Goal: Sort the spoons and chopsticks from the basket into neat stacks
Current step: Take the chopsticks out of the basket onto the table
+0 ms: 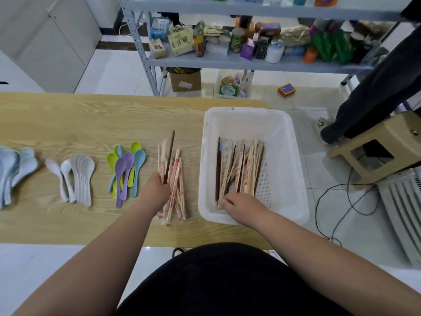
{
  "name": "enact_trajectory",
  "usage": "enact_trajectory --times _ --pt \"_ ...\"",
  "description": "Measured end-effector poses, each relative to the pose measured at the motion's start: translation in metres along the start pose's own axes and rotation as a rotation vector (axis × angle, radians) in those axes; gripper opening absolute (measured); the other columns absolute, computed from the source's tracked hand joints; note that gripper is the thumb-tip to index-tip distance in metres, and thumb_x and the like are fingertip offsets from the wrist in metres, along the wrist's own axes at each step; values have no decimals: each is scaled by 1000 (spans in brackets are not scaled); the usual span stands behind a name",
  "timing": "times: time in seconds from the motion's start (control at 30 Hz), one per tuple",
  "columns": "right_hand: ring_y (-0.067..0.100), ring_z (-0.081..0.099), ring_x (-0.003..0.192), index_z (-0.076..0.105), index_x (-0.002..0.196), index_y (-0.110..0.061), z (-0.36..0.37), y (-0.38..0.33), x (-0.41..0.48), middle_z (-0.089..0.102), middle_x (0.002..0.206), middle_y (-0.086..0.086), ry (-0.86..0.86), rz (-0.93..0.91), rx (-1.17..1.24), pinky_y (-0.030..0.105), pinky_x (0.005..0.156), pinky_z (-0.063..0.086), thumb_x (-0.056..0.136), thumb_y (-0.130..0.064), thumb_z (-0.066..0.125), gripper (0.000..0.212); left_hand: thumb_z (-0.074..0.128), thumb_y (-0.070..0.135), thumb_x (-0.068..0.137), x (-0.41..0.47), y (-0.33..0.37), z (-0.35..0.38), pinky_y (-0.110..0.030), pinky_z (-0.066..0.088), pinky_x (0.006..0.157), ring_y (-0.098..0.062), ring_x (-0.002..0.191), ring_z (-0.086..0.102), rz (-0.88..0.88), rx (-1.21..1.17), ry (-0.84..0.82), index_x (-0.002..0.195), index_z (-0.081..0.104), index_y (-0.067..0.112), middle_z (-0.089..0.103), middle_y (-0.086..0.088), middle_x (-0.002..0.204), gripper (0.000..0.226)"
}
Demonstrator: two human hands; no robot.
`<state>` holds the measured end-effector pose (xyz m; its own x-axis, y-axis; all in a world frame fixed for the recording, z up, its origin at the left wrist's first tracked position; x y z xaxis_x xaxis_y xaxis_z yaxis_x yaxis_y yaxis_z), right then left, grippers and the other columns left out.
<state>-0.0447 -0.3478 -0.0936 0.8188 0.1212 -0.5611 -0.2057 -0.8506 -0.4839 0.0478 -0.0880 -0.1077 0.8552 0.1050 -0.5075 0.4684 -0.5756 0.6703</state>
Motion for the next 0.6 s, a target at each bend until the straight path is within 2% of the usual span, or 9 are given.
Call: enact_trajectory --times 0.13,0.23,0.33,0.37,0.43,0.5,0.6 --pt "16 58 76 58 81 -25 7 -5 -3 62 81 -4 16 1 -164 34 69 51 100 -61 30 50 48 6 87 2 -30 -7 -34 47 60 -32 69 57 -3 234 0 81 43 15 57 -12 81 12" --pt "14 55 70 53 75 -27 5 -6 -5 58 76 -4 61 16 -189 32 58 41 101 -57 33 44 57 11 89 7 -32 -5 -32 44 63 -32 75 58 53 276 -17 92 50 12 59 -10 88 8" --pt "16 57 70 57 78 -24 6 -6 -4 60 76 -3 78 42 -185 35 62 47 100 -56 33 46 63 20 91 11 -32 2 -31 42 67 -28 83 60 123 331 -101 105 52 13 61 -5 96 20" --pt "17 58 70 58 79 -23 7 -6 -4 60 76 -3 84 49 -182 36 64 49 99 -55 32 46 63 22 90 13 -33 5 -33 45 71 -31 90 62 155 355 -127 111 54 11 62 -8 101 26" --pt "18 58 71 58 79 -23 7 -5 -4 60 76 -2 100 60 -181 37 65 49 98 -54 32 45 64 26 89 15 -40 8 -40 48 91 -36 114 57 178 426 -162 133 50 11 58 -16 123 48" --pt "19 57 70 56 77 -21 7 -5 -4 59 74 0 116 68 -176 37 63 48 99 -50 33 43 63 29 91 16 -47 10 -43 37 111 -36 132 44 187 474 -180 152 34 13 43 -17 144 69" --pt "19 56 68 53 75 -21 8 -5 -5 57 72 -1 123 78 -175 35 59 43 99 -47 34 40 57 32 91 15 -50 12 -44 29 119 -35 140 34 229 567 -198 155 31 17 33 -14 155 70"
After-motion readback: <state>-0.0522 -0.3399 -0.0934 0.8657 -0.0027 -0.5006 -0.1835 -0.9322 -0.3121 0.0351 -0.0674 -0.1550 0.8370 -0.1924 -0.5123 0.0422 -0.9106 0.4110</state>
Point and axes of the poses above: each hand's wrist, its own x-axis towards the middle knuckle, its own z-axis out of the palm, y = z × x, the point moved 4 cm from there along x, towards the middle knuckle
